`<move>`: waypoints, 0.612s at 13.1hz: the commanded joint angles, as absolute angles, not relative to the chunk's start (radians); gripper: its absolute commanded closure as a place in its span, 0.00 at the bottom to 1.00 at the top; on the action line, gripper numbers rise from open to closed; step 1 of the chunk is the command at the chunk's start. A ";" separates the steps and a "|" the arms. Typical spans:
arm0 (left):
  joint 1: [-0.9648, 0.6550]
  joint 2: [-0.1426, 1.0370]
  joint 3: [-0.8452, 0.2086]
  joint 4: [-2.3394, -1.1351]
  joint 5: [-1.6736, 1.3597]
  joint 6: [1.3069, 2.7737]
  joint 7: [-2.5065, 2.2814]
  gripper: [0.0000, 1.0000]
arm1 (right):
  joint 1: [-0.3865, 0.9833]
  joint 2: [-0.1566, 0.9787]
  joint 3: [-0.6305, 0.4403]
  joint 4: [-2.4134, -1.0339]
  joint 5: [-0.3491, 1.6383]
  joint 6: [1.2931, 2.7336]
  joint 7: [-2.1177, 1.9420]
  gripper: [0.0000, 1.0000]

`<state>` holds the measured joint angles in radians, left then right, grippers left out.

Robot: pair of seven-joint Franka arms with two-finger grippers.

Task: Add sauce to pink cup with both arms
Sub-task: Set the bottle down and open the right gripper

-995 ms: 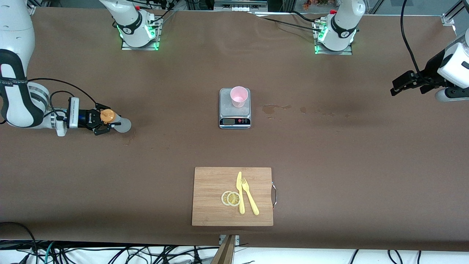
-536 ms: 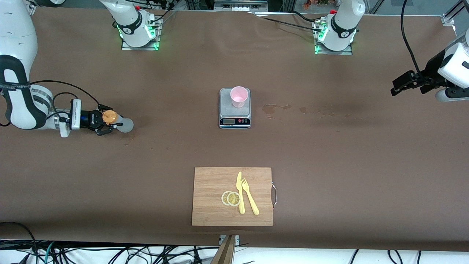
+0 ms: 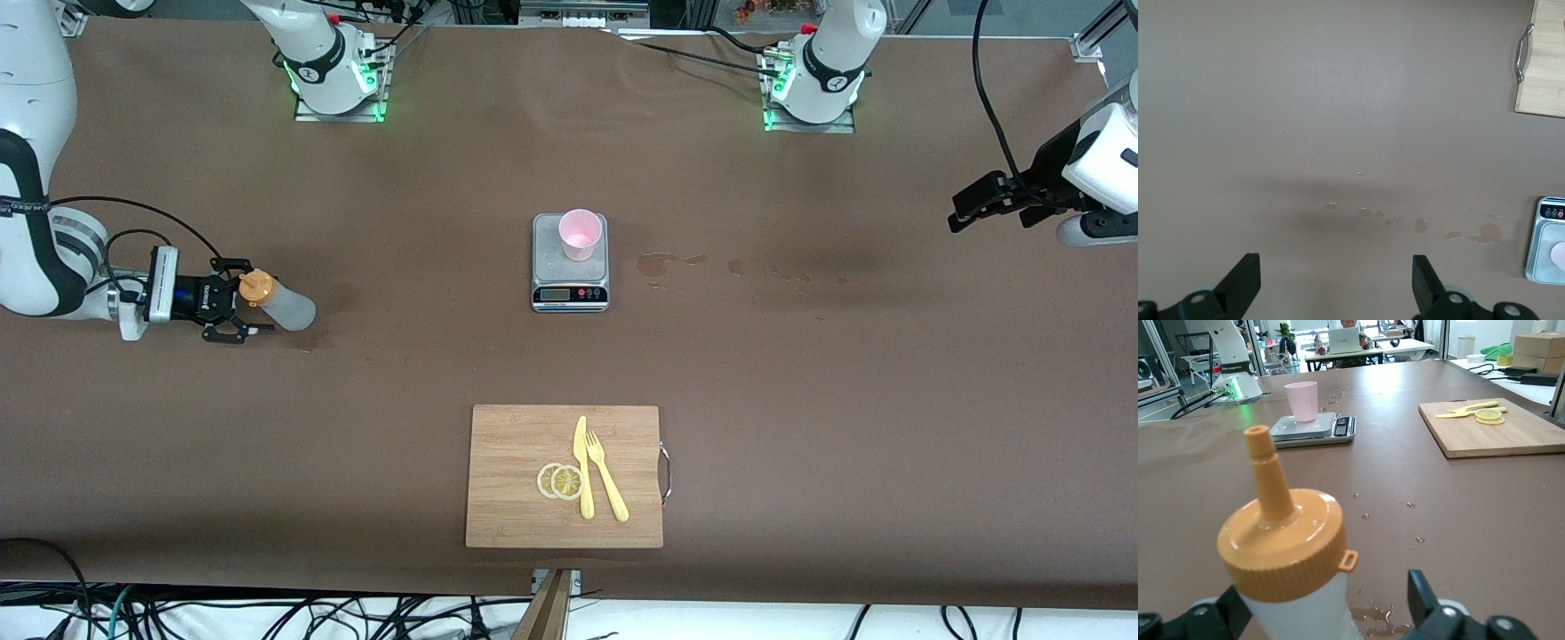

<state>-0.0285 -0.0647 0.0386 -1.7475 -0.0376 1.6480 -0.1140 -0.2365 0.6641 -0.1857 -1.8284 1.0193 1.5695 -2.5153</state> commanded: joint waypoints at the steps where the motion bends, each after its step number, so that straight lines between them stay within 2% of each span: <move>1: -0.025 -0.074 0.037 -1.736 -0.018 1.629 -0.104 0.00 | -0.259 0.664 -0.205 -1.813 1.016 1.549 -2.500 0.00; 5: -0.025 -0.074 0.035 -1.738 -0.018 1.629 -0.104 0.00 | -0.275 0.574 -0.245 -1.813 0.844 1.555 -2.482 0.00; 8: -0.025 -0.074 0.037 -1.738 -0.018 1.628 -0.104 0.00 | -0.276 0.426 -0.245 -1.812 0.669 1.588 -2.328 0.00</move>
<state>-0.0283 -0.0647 0.0386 -1.7473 -0.0376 1.6478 -0.1140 -0.2731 0.5461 -0.2530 -1.7930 0.7639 1.5694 -2.4327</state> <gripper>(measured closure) 0.000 0.000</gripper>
